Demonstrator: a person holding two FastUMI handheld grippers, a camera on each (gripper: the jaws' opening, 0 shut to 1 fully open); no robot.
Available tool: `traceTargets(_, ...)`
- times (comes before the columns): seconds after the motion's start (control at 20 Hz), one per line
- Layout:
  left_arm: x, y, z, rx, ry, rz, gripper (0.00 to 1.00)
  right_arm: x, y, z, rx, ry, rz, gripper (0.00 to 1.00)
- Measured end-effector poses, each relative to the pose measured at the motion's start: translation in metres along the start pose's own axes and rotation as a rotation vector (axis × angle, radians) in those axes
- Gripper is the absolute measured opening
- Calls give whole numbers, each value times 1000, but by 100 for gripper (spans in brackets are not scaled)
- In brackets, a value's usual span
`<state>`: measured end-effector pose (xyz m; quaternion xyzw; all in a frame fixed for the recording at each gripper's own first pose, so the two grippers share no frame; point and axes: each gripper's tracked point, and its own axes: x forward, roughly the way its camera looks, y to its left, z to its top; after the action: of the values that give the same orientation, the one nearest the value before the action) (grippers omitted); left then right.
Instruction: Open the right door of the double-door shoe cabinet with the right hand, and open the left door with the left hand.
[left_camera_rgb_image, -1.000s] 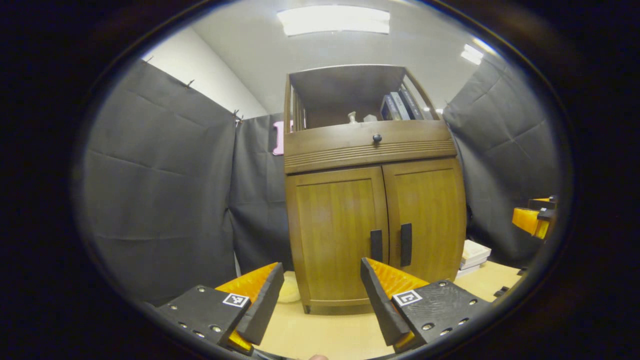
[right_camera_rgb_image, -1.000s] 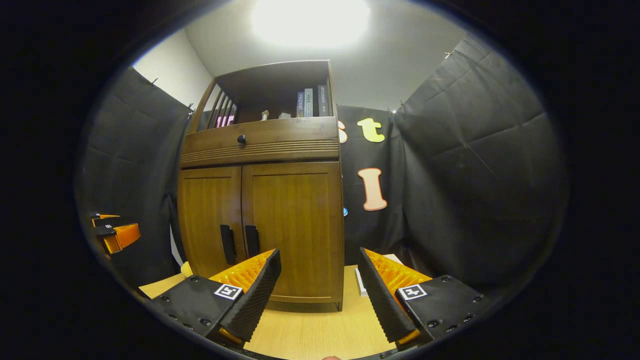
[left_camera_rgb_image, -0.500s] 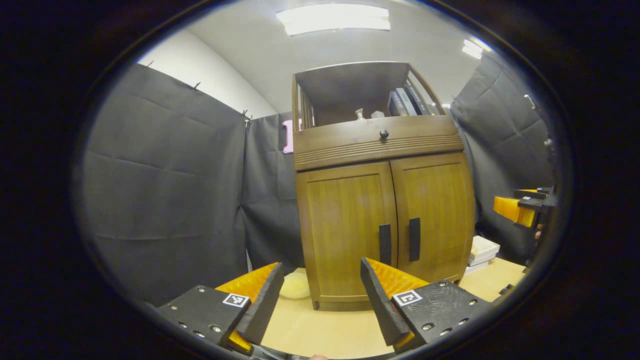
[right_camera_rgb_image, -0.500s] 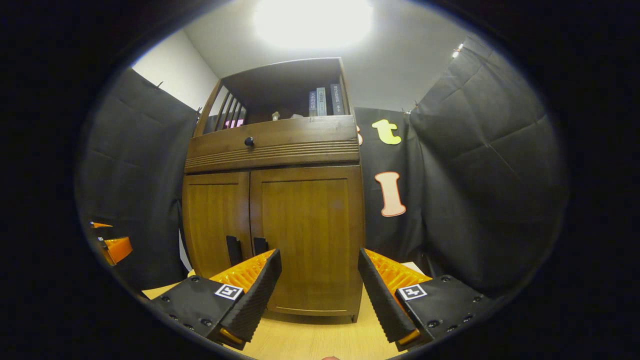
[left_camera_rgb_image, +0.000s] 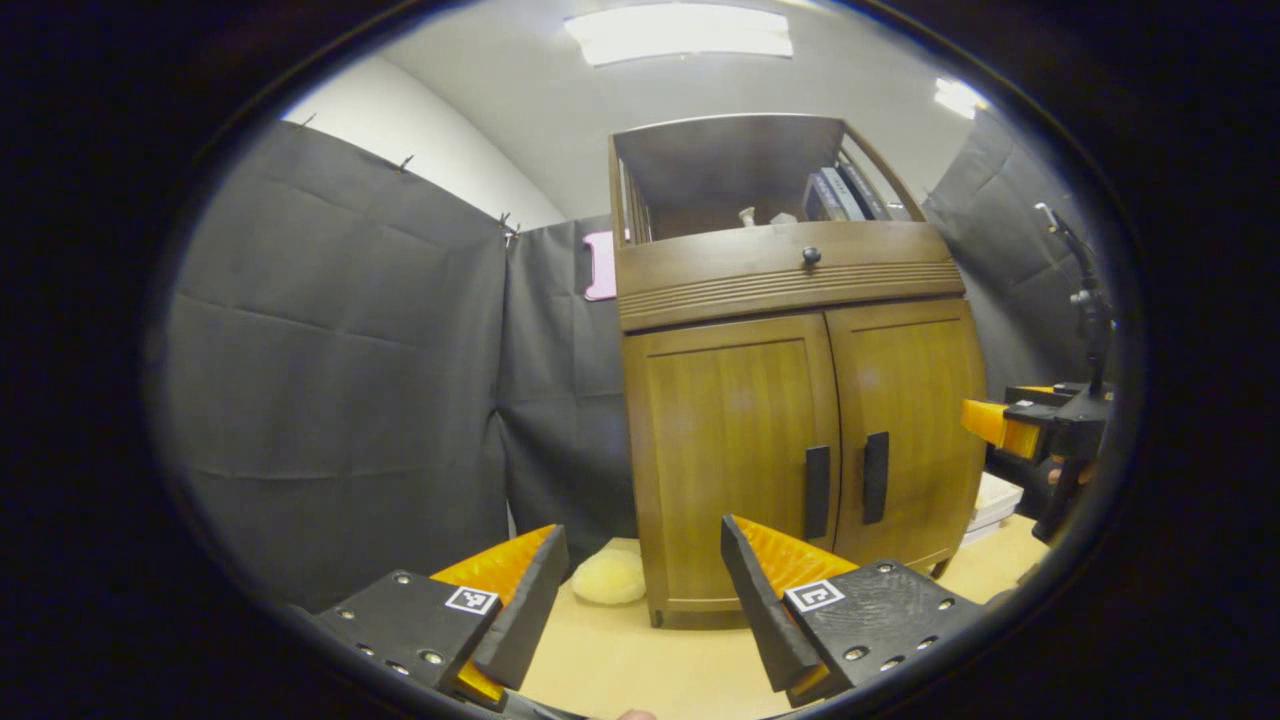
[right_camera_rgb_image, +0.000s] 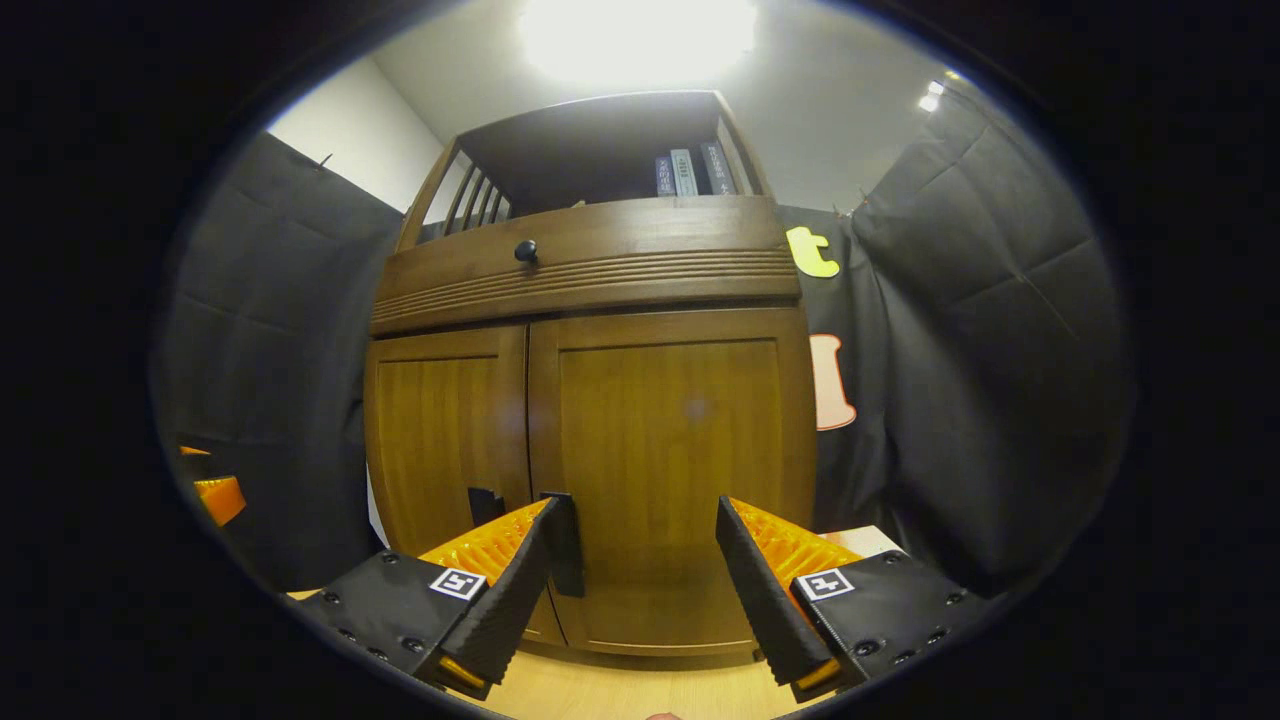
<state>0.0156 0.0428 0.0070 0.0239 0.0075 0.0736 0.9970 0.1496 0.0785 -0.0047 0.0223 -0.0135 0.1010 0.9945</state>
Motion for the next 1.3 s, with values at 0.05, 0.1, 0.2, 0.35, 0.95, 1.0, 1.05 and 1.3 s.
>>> traceTargets(0.05,4,5,0,0,2,2,90,7,4,-4,0,7,2,97)
traceTargets(0.1,8,8,-1,1,2,3,90,16,8,-9,2,17,5,97)
traceTargets(0.2,14,15,-5,4,4,7,90,30,18,-19,10,35,14,97)
traceTargets(0.35,26,21,-13,4,10,10,90,50,30,-34,9,64,25,97)
traceTargets(0.95,66,48,-44,1,34,16,90,115,62,-81,13,158,7,86)
traceTargets(1.0,68,50,-45,0,35,15,90,118,63,-82,17,164,-3,79)
traceTargets(1.05,71,53,-47,0,35,14,90,121,64,-86,18,172,-6,71)
traceTargets(1.3,77,56,-50,-7,38,5,90,122,69,-103,-3,210,-10,32)
